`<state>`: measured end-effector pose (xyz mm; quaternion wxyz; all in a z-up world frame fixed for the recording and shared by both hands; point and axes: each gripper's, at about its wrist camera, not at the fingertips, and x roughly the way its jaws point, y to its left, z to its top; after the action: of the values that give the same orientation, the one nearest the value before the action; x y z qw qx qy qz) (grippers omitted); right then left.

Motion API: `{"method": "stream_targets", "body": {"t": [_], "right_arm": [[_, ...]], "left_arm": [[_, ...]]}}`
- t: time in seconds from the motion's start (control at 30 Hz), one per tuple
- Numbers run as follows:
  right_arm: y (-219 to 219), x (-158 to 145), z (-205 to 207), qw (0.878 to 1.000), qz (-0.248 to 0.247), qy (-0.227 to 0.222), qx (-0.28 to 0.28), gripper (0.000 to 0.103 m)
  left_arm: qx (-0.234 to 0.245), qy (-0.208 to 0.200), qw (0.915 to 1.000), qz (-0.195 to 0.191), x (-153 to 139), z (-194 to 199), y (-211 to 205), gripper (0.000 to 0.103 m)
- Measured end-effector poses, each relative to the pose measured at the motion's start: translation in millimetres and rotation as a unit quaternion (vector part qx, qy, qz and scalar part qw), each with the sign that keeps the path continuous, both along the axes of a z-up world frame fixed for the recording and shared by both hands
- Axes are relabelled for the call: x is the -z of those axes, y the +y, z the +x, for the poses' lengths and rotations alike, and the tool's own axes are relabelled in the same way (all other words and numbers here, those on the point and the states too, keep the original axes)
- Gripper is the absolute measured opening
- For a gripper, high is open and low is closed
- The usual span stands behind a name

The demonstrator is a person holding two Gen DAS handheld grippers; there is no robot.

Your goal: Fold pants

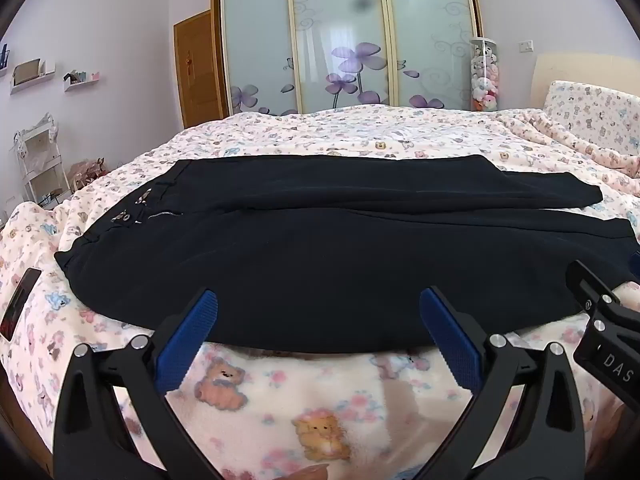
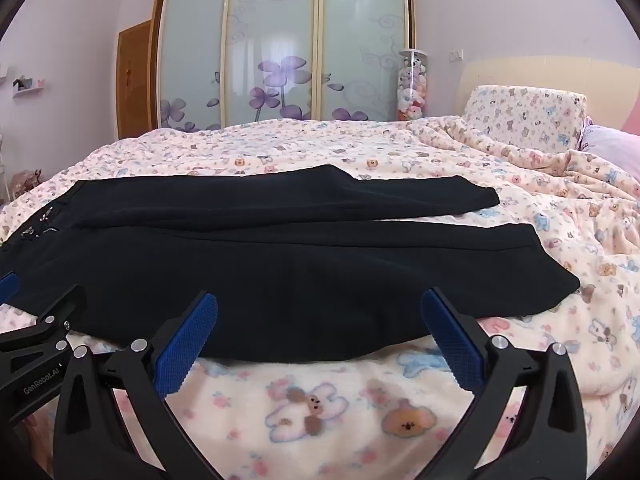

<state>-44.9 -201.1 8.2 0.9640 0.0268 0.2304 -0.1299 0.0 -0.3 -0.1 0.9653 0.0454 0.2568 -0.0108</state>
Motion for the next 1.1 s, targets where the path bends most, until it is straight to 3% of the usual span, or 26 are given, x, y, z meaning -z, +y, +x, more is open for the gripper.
{"method": "stream_targets", "body": {"t": [1.1], "right_arm": [[0.8, 0.9, 0.5, 1.0, -0.001, 0.001, 0.001, 0.102]], "left_arm": [[0.002, 0.004, 1.0, -0.002, 0.9, 0.1, -3.6, 0.101]]}}
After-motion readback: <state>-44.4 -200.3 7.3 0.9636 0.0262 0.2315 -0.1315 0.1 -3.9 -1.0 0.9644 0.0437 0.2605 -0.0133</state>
